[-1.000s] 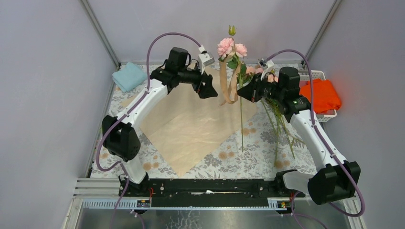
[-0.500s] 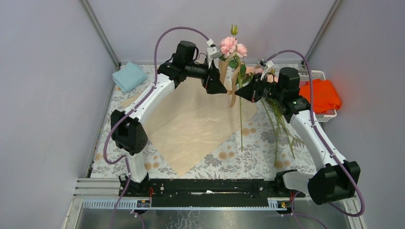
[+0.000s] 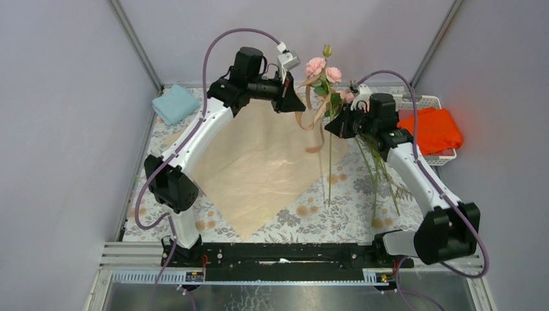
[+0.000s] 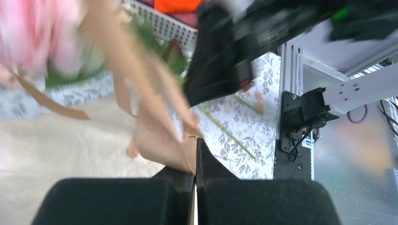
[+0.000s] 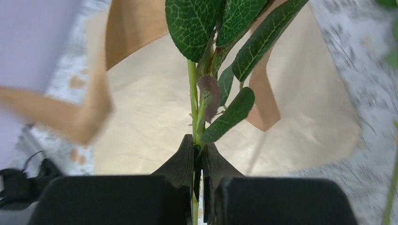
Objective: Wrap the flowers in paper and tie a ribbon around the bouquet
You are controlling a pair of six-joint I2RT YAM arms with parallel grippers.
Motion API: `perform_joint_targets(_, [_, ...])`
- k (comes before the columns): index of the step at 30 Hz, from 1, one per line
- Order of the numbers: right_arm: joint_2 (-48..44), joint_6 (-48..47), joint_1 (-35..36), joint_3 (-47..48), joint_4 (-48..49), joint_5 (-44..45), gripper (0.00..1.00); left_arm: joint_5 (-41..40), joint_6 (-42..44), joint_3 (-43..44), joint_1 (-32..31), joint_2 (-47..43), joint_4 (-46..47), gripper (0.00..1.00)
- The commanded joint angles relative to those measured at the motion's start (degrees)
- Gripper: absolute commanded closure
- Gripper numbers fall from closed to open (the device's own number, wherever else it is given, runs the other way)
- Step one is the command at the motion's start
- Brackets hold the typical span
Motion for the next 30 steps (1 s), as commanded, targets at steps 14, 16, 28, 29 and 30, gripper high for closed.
perform_joint_targets(14, [0.6,-11.6,18.3,-12.4,-5.0,6.8,1.00,-32.4,2.5,40.7,-2.5,15.1,15.7,1.00])
perform_joint_targets(16, [-1.4,-14.9,20.7,-12.6,-6.7,2.7,1.00,-38.0,6.9,39.9,-2.4,16.3,19.0,1.00])
perform_joint_targets(28, [-8.8,-12.5,20.6,-8.3,-13.9,26.0,1.00,-64.6,18.3,39.0,6.9,11.0,25.5,1.00])
perform_joint_targets(29, [-8.4,-11.6,19.3,-7.7,-13.8,27.5,1.00,-66.4,20.6,38.1,7.7,9.4,25.7,1.00])
perform_joint_targets(30, [-8.2,-10.0,18.3,-7.2,-13.2,28.4,1.00,-68.3,23.4,36.5,8.2,7.6,26.5,1.00])
